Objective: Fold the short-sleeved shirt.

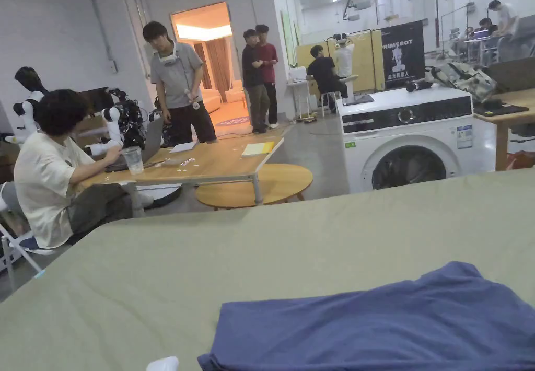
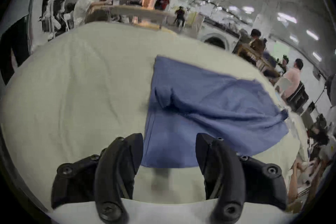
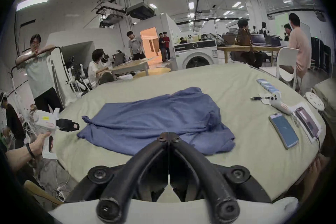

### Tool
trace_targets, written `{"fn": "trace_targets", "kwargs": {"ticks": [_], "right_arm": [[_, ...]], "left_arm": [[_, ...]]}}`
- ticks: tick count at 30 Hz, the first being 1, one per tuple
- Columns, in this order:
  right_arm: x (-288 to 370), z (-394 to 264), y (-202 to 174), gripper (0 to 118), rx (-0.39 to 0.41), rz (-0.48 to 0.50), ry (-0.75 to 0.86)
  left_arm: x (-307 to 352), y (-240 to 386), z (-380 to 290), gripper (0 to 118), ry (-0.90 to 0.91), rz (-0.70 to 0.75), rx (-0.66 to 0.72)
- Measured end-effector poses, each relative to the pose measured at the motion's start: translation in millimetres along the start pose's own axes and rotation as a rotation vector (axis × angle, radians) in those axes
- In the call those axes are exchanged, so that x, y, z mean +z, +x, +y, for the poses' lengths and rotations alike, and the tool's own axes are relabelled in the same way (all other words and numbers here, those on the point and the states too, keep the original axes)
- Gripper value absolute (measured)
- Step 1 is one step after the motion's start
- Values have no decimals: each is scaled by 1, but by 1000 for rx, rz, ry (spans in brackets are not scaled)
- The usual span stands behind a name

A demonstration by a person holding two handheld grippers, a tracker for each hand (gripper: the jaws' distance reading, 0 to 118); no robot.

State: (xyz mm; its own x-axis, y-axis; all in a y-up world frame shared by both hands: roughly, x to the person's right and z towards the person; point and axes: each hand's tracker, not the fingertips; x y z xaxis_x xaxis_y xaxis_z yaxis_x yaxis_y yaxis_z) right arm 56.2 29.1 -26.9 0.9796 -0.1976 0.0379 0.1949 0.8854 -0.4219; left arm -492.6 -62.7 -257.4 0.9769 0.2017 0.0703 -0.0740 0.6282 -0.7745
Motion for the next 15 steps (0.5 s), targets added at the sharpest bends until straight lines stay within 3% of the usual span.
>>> {"fn": "trace_targets", "kwargs": {"ticks": [2,3,5,7,10,13,15], "right_arm": [[2,-1,11,0,-14,-30,-10],[2,-1,18,0,-30,-40,-16],[3,0,28,0,-51,-59,-19],[-4,4,37,0,-76,-73,-23],[-35,15,48,0,-90,-132,-120],[-88,14,70,60,-121,-167,-221],[-130,8,84,61,-117,-216,-302]], "left_arm": [[-24,1,-8,47,-79,32,-34],[-21,2,-9,38,-47,25,-20],[-12,9,-4,1,-15,25,-29],[-19,18,-2,1,-65,-12,-35],[-22,22,-3,1,-68,41,-71],[-21,16,-3,1,-67,32,-62],[-22,14,-3,1,-68,22,-44]]}}
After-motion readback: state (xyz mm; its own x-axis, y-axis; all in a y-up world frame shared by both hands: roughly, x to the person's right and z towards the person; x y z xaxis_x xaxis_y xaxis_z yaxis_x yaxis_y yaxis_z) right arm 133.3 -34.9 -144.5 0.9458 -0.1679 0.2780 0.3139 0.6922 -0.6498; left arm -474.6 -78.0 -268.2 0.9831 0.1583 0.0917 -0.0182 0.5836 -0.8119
